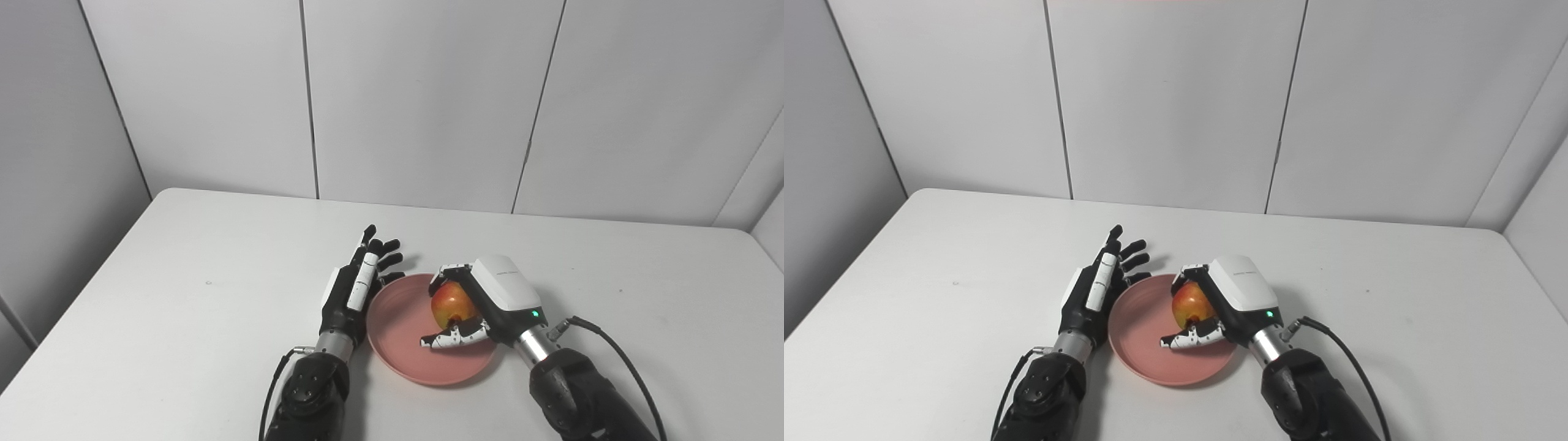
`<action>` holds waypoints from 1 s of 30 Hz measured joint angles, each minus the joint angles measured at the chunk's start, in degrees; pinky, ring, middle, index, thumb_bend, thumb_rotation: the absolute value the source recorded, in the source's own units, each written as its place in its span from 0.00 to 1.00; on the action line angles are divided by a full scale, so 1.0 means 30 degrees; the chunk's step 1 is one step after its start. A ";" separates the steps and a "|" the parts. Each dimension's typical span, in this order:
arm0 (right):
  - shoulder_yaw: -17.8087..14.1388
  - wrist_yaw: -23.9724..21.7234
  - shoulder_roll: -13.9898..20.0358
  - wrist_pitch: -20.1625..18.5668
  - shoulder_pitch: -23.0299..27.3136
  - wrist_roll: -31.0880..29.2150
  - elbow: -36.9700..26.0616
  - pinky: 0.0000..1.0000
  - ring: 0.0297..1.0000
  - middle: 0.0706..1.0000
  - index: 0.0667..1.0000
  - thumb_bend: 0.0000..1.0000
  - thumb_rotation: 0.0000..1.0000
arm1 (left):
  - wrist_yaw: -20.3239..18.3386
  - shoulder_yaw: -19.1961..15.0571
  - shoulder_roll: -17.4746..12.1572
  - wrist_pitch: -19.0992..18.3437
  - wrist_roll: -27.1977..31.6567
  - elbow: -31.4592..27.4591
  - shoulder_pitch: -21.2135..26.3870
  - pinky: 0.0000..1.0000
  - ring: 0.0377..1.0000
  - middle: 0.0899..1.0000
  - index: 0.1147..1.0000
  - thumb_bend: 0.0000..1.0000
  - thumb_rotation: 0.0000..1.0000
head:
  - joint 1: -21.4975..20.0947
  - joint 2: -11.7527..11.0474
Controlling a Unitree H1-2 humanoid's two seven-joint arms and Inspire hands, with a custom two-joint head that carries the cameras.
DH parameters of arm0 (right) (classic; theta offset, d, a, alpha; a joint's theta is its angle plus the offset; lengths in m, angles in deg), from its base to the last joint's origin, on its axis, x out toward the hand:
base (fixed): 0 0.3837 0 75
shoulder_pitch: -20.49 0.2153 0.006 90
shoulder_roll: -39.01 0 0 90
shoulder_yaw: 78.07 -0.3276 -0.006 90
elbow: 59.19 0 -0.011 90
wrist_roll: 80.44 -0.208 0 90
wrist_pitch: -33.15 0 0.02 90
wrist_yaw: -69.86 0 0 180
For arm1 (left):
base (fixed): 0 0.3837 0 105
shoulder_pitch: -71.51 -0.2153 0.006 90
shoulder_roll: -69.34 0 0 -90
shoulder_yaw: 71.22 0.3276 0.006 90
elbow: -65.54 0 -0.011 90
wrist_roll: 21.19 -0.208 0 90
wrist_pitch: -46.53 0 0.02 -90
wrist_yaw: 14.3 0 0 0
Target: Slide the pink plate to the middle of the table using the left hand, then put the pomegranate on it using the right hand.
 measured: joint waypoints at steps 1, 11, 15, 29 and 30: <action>0.0006 0.0000 -0.0013 0.0006 0.0000 -0.0012 0.0077 0.25 0.32 0.41 0.45 0.51 0.17 | 0.0036 0.0018 0.0001 0.0011 -0.0059 0.0027 0.0013 0.72 0.82 0.83 1.00 0.83 0.85 | 0.0000 0.0000; 0.0030 -0.0013 -0.0115 0.0117 0.0000 -0.0396 0.0445 0.26 0.33 0.42 0.45 0.51 0.17 | 0.0085 0.0012 0.0014 0.0157 -0.0066 0.0347 0.0210 0.73 0.82 0.84 1.00 0.82 0.85 | 0.0088 -0.0029; 0.0034 -0.0043 -0.0157 0.0117 -0.0001 -0.0539 0.0403 0.26 0.33 0.42 0.45 0.51 0.17 | 0.0093 0.0008 0.0023 0.0157 -0.0065 0.0350 0.0215 0.73 0.82 0.83 1.00 0.80 0.85 | 0.0088 0.0000; 0.0467 -0.0796 -0.0208 0.0117 -0.0007 -0.0825 -0.0101 0.39 0.50 0.59 0.64 0.75 0.74 | 0.0069 0.0028 0.0019 0.0150 -0.0057 0.0363 0.0221 0.72 0.80 0.85 1.00 0.81 0.86 | 0.0117 0.0000; 0.0468 -0.0801 -0.0206 0.0118 -0.0007 -0.0839 -0.0135 0.43 0.55 0.63 0.65 0.76 0.77 | 0.0070 0.0027 0.0019 0.0151 -0.0057 0.0372 0.0223 0.71 0.80 0.85 1.00 0.82 0.86 | 0.0117 0.0000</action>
